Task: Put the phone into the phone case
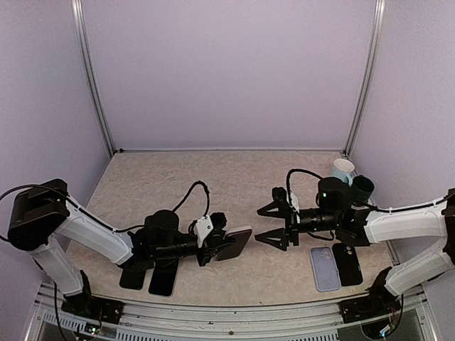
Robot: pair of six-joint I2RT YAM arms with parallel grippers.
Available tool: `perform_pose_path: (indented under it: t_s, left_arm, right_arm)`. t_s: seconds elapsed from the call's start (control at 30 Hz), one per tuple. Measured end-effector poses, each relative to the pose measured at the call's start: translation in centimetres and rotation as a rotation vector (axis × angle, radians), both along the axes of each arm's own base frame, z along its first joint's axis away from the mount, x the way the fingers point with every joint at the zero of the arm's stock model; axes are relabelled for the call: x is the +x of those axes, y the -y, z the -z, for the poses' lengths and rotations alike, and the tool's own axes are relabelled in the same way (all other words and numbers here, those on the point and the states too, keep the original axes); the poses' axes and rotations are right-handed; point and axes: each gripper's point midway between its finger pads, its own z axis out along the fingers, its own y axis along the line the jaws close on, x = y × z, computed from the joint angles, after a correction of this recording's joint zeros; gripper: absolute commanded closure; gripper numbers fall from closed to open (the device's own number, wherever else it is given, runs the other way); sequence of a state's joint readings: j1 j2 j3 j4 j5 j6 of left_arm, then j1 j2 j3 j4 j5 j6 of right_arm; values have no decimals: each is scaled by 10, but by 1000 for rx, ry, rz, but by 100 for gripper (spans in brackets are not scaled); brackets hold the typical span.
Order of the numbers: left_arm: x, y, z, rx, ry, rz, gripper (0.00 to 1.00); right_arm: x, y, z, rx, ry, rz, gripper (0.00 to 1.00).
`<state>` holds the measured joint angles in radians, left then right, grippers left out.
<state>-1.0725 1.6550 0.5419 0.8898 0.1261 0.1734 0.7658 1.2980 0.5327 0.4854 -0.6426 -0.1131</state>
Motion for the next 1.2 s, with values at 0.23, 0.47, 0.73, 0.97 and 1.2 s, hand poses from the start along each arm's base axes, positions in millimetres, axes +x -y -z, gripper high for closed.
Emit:
perform_pose_path:
  t_s: [0.23, 0.47, 0.73, 0.97, 1.2]
  left_arm:
    - [-5, -3, 0, -19, 3, 16, 100]
    - [5, -9, 1, -41, -1, -7, 100]
    - [13, -11, 2, -66, -16, -14, 100]
    - [11, -10, 2, -69, -18, 6, 100]
    - [11, -8, 3, -62, -15, 18, 72]
  right_arm:
    - [11, -20, 14, -33, 23, -39, 25]
    - [18, -36, 29, -65, 48, -105, 34]
    - [10, -40, 42, -78, 18, -173, 64]
    - [11, -43, 42, -85, 18, -191, 86]
    - [11, -41, 44, -101, 25, -216, 100]
